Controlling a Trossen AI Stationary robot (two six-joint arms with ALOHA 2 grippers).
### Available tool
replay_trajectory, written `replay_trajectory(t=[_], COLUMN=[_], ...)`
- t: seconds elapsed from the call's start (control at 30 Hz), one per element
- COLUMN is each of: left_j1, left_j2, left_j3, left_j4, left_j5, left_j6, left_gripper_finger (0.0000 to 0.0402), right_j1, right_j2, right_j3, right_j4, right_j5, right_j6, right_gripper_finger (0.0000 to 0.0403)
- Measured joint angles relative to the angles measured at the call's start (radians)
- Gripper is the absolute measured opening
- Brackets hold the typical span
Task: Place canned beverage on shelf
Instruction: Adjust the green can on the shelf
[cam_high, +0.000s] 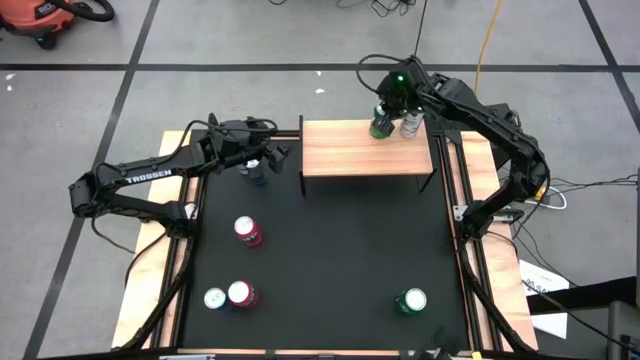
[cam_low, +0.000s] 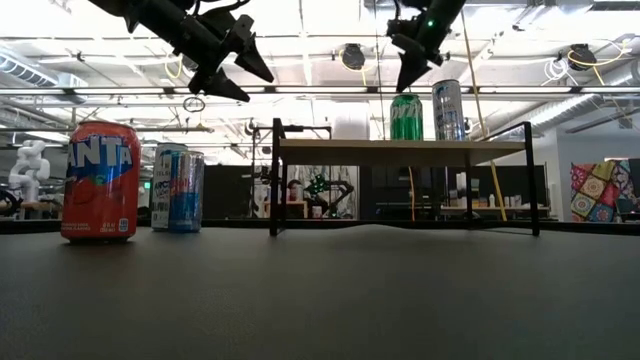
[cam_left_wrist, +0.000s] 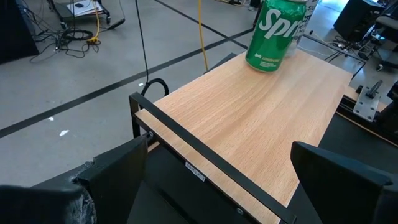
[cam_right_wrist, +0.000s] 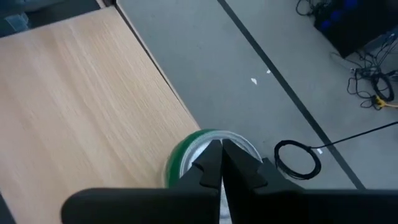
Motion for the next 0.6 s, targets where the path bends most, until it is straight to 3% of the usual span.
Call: replay_trajectory(t=[0.3,0.6], left_j1=[-0.002,-0.002], left_j2=[0.000,0.000], left_j3=[0.000,0.000], left_j4=[0.000,0.001], left_j5=[0.000,0.000], left_j6=[0.000,0.001], left_gripper_finger=[0.0396,0.0396], right_j1=[0.002,0.002], right_j2=[-0.071,-0.040], right_j3=[0.000,0.000], right_j4=[-0.099,-0.110], right_j5=[-0.008,-0.042], right_j6=[0.017,0.018], right_gripper_finger=[0.0000,0.0000])
